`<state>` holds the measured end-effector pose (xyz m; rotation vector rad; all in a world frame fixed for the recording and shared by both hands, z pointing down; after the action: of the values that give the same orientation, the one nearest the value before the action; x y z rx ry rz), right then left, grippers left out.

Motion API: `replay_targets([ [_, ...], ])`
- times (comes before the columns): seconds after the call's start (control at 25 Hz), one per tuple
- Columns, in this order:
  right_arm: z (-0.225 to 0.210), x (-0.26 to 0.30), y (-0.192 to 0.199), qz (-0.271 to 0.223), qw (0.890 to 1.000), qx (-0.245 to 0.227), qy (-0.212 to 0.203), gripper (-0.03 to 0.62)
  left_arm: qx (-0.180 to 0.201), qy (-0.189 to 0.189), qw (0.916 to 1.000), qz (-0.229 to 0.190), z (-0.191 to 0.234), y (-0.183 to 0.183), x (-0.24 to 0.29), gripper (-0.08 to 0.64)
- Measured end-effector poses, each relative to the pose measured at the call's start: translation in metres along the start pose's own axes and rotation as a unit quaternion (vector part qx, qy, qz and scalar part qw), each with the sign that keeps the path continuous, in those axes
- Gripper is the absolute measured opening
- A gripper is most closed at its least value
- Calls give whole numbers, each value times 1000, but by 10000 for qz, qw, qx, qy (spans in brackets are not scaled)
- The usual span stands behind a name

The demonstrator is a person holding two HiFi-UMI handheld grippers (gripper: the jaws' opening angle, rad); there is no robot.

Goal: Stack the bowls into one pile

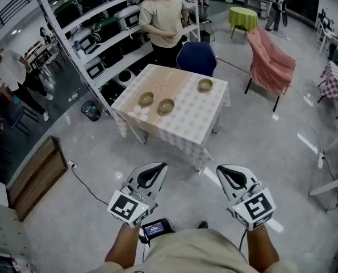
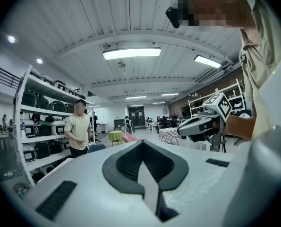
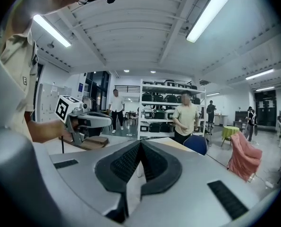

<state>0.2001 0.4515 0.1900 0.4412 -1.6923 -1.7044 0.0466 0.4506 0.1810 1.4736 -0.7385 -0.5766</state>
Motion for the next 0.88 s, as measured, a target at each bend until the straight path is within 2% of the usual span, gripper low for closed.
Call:
replay_targets([
  [0.48, -19, -7, 9, -151, 9998, 92, -98, 3, 35, -123, 9999, 80, -18, 0, 11, 6],
  [0.68, -25, 11, 14, -98, 9998, 123, -117, 3, -63, -198, 9997, 138, 1, 12, 16, 7],
  [0.88, -34, 37, 11, 19, 9999, 135, -21, 3, -193, -73, 9997, 86, 30, 19, 31, 6],
])
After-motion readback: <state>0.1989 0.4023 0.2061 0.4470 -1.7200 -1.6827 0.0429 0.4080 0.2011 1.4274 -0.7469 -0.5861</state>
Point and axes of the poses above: the fingertips, and each gripper's own axes: x forward along the fingers, z to its left, y out of its underside, the point moved 1 cm from there along -x, backward along the fingers, and after that the axes turned 2 degrees about -x, right-handed, at the moved point
